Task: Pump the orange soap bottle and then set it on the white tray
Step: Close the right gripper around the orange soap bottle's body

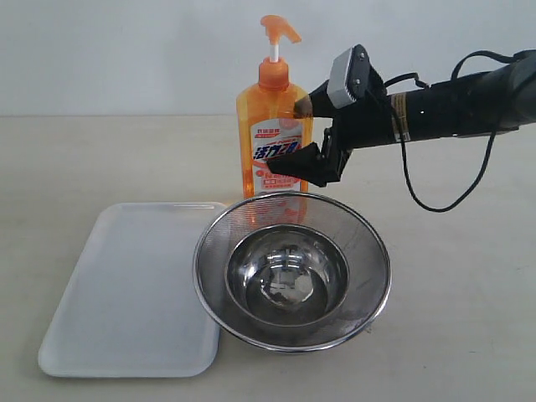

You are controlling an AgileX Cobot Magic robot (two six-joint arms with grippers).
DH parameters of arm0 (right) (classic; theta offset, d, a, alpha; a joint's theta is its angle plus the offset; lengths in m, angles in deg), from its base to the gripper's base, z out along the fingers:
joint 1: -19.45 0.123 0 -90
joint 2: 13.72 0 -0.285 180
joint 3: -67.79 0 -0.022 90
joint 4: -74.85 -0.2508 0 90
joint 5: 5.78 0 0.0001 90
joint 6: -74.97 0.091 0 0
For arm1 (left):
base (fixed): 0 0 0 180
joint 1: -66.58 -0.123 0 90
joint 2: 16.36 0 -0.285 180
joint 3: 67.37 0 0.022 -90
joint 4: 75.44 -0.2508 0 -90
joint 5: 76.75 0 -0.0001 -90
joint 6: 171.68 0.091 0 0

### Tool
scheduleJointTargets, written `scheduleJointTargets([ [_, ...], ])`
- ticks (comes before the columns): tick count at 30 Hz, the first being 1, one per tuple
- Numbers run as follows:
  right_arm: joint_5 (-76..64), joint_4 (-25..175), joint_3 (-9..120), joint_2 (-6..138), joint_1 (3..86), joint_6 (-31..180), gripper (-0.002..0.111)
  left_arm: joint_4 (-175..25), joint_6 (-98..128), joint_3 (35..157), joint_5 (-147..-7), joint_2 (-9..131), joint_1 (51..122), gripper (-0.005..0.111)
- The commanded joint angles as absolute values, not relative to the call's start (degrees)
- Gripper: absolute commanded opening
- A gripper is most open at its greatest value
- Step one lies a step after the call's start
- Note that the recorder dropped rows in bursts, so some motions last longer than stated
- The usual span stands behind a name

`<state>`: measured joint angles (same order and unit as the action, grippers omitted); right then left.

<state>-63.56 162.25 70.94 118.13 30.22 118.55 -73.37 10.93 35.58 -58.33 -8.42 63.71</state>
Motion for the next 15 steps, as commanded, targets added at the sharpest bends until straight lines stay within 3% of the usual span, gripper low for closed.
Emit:
scheduleJointTargets([
  [1, -63.13, 157.62, 71.6, 118.08, 31.08, 115.0, 0.104, -73.06, 11.2, 35.41, -58.49, -8.57, 63.46, 0.005],
  [5, -63.42, 158.65, 73.48, 118.21, 31.91, 117.18, 0.103, -73.06, 11.2, 35.41, -58.49, -8.57, 63.46, 0.005],
  [7, -63.81, 161.22, 74.39, 118.21, 32.03, 120.38, 0.094, -73.06, 11.2, 35.41, -58.49, -8.57, 63.46, 0.005],
  [10, -63.31, 162.21, 74.62, 118.21, 32.03, 122.99, 0.07, -73.06, 11.2, 35.41, -58.49, -8.57, 63.46, 0.005],
  [15, -59.71, 161.61, 74.62, 118.21, 32.03, 124.64, 0.009, -73.06, 11.2, 35.41, -58.49, -8.57, 63.46, 0.005],
])
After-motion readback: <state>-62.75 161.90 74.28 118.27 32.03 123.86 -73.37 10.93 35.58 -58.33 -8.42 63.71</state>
